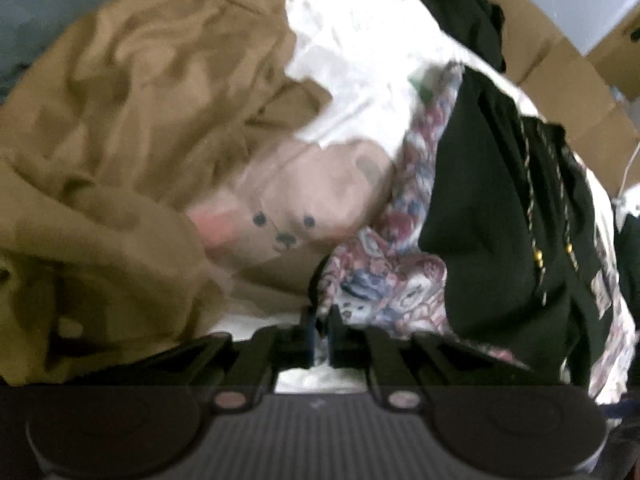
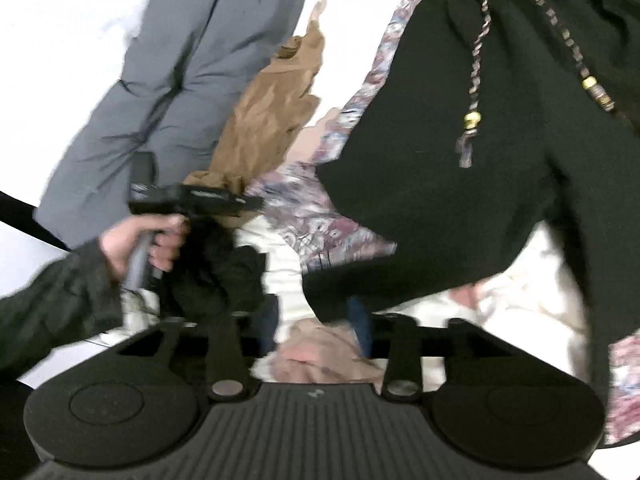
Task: Fold clothes
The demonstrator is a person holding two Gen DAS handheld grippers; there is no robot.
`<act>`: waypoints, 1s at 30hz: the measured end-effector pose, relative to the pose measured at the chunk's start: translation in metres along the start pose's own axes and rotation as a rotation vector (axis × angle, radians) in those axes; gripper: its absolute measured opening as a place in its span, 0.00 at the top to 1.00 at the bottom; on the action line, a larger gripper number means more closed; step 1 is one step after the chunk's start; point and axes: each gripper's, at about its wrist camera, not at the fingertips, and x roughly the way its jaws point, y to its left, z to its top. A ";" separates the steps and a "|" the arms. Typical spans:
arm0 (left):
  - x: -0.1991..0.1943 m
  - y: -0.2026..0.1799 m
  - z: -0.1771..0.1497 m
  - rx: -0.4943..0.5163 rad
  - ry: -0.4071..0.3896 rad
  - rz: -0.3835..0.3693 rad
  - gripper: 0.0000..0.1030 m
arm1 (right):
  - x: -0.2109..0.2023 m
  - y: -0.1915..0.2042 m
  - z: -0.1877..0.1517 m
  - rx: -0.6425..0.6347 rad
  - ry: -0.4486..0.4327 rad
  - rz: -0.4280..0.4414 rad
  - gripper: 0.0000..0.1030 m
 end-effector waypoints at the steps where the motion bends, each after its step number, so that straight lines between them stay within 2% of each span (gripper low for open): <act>1: -0.001 0.000 0.001 0.000 -0.006 0.000 0.94 | 0.002 -0.007 -0.002 0.020 0.006 -0.025 0.52; 6: 0.000 -0.007 0.002 0.012 -0.005 0.009 0.94 | 0.031 -0.035 -0.012 0.111 0.050 -0.122 0.51; 8: -0.001 -0.005 0.001 0.013 0.000 0.008 0.94 | 0.043 -0.044 -0.015 0.159 0.056 -0.102 0.48; 13: -0.001 0.000 -0.002 0.005 0.012 -0.005 0.94 | 0.065 -0.047 -0.011 0.244 0.058 -0.035 0.31; 16: 0.000 0.000 -0.003 0.011 0.020 -0.008 0.94 | 0.076 -0.046 -0.006 0.278 0.066 -0.025 0.29; 20: -0.001 0.000 -0.004 0.017 0.027 -0.013 0.94 | 0.088 -0.054 -0.003 0.354 0.080 -0.064 0.31; 21: -0.002 0.000 -0.005 0.018 0.030 -0.016 0.94 | 0.089 -0.055 -0.003 0.352 0.086 -0.071 0.44; 22: -0.002 -0.001 -0.005 0.022 0.034 -0.019 0.94 | 0.090 -0.055 -0.003 0.348 0.092 -0.078 0.69; 24: -0.004 -0.002 -0.006 0.032 0.043 -0.024 0.94 | 0.090 -0.056 -0.003 0.332 0.106 -0.091 0.92; 30: -0.003 -0.005 -0.018 0.037 0.121 -0.061 0.94 | 0.060 -0.048 -0.006 0.217 0.110 -0.095 0.94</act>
